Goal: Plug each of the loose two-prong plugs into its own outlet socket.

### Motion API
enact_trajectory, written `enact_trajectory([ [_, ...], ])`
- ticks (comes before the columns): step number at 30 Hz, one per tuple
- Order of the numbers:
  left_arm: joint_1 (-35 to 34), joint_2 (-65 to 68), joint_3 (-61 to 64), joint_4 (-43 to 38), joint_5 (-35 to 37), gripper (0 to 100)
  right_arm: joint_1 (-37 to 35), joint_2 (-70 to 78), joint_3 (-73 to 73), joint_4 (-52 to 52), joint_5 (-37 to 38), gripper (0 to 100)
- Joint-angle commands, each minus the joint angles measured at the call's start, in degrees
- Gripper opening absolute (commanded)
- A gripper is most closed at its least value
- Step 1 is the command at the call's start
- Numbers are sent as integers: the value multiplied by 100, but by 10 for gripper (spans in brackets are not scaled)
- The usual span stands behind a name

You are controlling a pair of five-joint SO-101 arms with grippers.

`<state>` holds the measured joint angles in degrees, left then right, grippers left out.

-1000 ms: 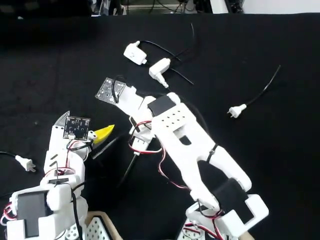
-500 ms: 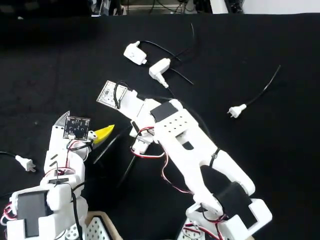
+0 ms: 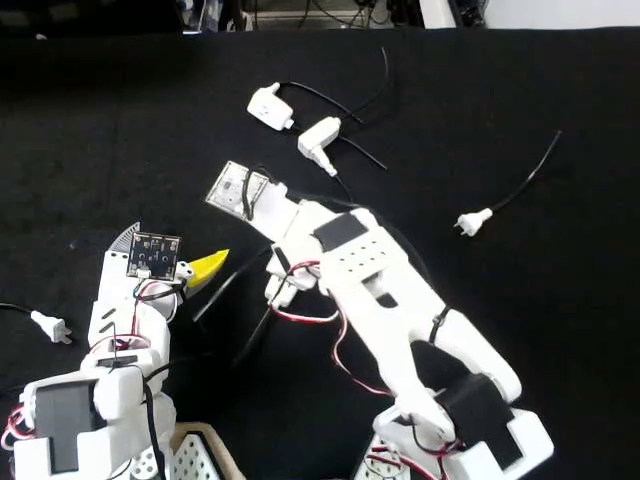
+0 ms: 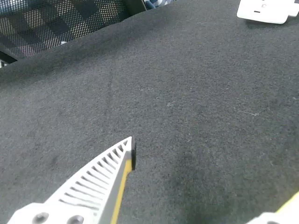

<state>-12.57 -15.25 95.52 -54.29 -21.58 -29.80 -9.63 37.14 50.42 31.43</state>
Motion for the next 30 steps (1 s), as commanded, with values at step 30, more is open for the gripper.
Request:
enact_trajectory([
  [30, 13, -123, 110, 35, -18, 522, -193, -901, 1262, -132, 9, 59],
])
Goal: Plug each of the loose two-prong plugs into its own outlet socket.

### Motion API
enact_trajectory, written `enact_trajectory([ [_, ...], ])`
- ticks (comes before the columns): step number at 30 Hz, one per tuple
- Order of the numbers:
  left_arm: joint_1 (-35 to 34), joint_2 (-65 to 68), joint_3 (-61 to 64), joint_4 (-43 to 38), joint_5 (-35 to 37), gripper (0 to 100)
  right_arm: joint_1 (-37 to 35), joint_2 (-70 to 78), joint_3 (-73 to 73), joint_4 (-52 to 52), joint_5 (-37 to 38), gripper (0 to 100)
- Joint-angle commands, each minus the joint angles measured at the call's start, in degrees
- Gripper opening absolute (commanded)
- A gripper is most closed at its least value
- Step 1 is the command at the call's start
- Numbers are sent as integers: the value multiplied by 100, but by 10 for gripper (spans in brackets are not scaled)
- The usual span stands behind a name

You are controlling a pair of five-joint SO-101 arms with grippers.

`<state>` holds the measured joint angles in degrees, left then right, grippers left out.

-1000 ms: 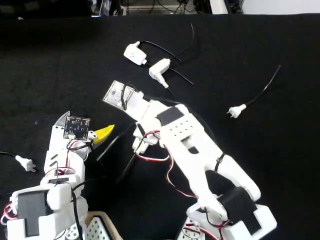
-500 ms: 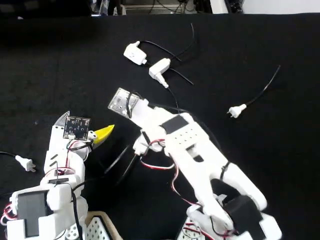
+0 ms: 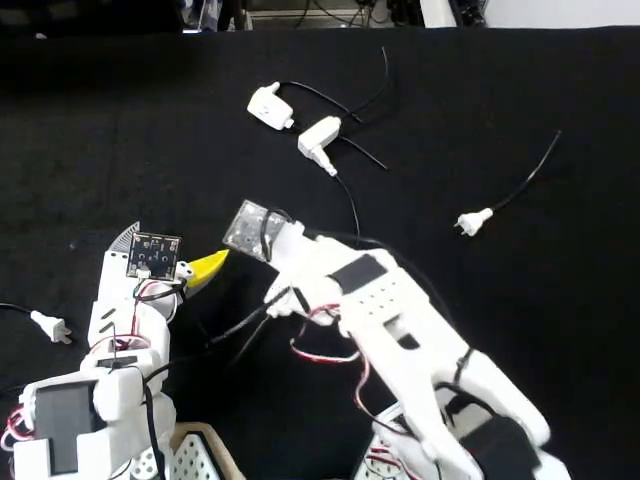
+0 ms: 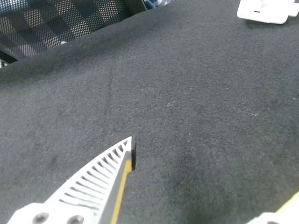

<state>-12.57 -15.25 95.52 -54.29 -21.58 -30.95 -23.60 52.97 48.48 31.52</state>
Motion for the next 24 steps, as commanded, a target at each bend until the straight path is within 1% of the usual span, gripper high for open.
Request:
enact_trajectory([
  [1, 13, -123, 110, 35, -18, 522, -70, 690, -418, 62, -26, 28],
  [2, 13, -123, 110, 35, -18, 522, -62, 884, -523, 62, -53, 9],
  [7, 13, -123, 110, 35, -18, 522, 18, 1578, -1130, 79, -273, 11],
  [12, 13, -123, 110, 35, -18, 522, 26, 1807, -1807, 633, -308, 11],
  [16, 13, -123, 110, 35, -18, 522, 35, 1807, -1938, 923, -264, 16],
  [18, 13, -123, 110, 35, -18, 522, 35, 1807, -1930, 1029, -299, 50],
  [21, 13, -123, 110, 35, -18, 522, 35, 1807, -1912, 1143, -273, 129],
  [24, 13, -123, 110, 35, -18, 522, 18, 1763, -1921, 1178, -264, 165],
])
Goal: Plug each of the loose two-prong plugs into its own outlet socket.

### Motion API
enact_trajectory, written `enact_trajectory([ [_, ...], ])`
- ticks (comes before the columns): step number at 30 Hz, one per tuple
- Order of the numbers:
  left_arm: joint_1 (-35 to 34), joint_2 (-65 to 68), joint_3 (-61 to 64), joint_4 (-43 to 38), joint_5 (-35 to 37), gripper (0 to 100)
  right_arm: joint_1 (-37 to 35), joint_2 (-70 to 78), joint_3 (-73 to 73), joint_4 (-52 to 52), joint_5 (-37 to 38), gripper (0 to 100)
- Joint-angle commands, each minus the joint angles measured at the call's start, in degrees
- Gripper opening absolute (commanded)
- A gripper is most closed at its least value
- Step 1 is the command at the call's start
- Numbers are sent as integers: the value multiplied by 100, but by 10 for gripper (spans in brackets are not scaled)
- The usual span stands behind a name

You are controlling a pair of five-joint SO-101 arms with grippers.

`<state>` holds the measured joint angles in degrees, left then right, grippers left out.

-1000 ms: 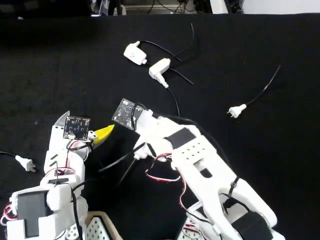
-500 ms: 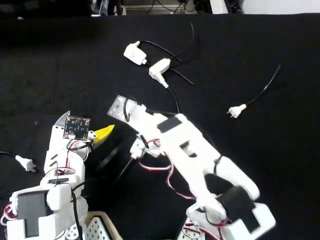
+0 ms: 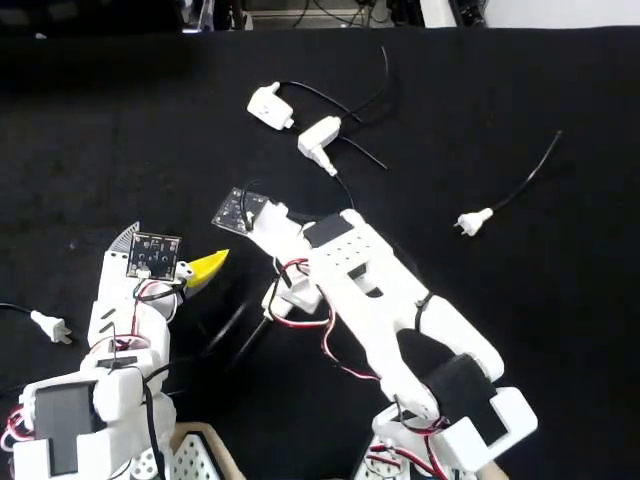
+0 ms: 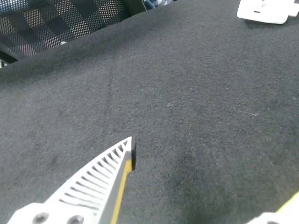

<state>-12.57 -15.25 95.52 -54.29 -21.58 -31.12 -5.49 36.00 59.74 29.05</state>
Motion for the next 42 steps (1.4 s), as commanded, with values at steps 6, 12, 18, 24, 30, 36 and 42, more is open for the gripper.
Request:
enact_trajectory([
  [6, 13, -123, 110, 35, -18, 522, -44, -57, -295, 26, -26, 170],
  [12, 13, -123, 110, 35, -18, 522, -114, -57, -444, 97, -9, 170],
  [18, 13, -123, 110, 35, -18, 522, -193, -57, -1015, 756, -9, 171],
  [24, 13, -123, 110, 35, -18, 522, -642, -57, -1191, 888, -53, 171],
  [30, 13, -123, 110, 35, -18, 522, -791, -48, -1226, 668, -53, 171],
  [36, 13, -123, 110, 35, -18, 522, -818, -48, -1226, 527, -35, 157],
  [42, 13, -123, 110, 35, -18, 522, -782, 4, -1376, 519, -53, 41],
])
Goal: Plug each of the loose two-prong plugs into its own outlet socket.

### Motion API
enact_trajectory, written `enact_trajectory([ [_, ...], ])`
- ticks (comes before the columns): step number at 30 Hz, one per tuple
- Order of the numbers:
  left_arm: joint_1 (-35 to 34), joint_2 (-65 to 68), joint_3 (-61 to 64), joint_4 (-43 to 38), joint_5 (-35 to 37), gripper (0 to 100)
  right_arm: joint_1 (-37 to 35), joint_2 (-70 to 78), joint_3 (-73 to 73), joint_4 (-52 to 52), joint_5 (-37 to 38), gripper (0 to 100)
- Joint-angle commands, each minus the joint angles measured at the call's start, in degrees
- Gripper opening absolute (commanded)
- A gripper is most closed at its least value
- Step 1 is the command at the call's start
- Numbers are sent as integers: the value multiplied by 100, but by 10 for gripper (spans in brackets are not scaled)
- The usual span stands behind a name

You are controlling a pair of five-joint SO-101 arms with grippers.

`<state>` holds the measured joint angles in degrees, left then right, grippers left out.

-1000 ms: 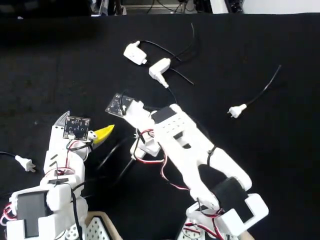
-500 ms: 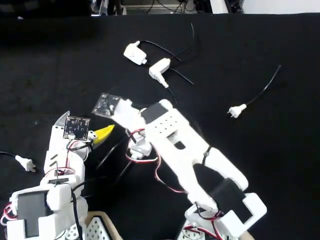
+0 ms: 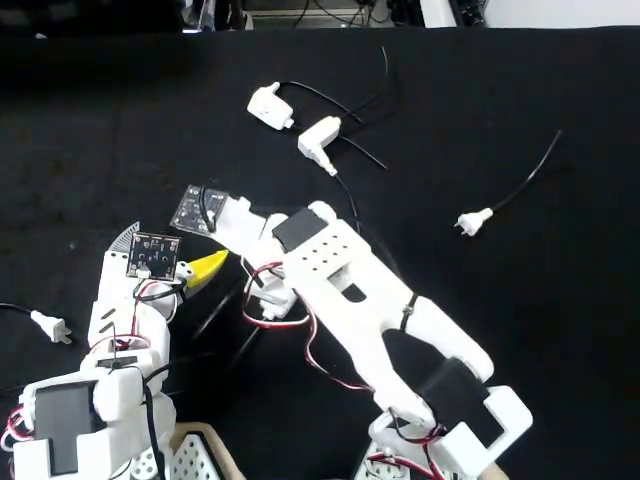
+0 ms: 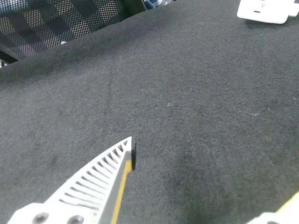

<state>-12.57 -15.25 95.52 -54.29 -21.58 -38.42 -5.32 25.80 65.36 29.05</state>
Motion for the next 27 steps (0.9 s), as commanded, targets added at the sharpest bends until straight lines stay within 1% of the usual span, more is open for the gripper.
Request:
enact_trajectory([
  [1, 13, -123, 110, 35, -18, 522, -53, -13, -356, -44, -44, 25],
  [3, 13, -123, 110, 35, -18, 522, -44, -13, -356, -44, -35, 11],
  [11, 13, -123, 110, 35, -18, 522, 123, -13, -321, 18, -62, 12],
  [16, 13, -123, 110, 35, -18, 522, 141, -66, -312, 475, -62, 12],
  [19, 13, -123, 110, 35, -18, 522, 352, -75, -259, 615, -97, 12],
  [23, 13, -123, 110, 35, -18, 522, 677, -84, 127, 334, -325, 12],
  [27, 13, -123, 110, 26, -18, 522, 721, -523, 620, 97, -369, 12],
])
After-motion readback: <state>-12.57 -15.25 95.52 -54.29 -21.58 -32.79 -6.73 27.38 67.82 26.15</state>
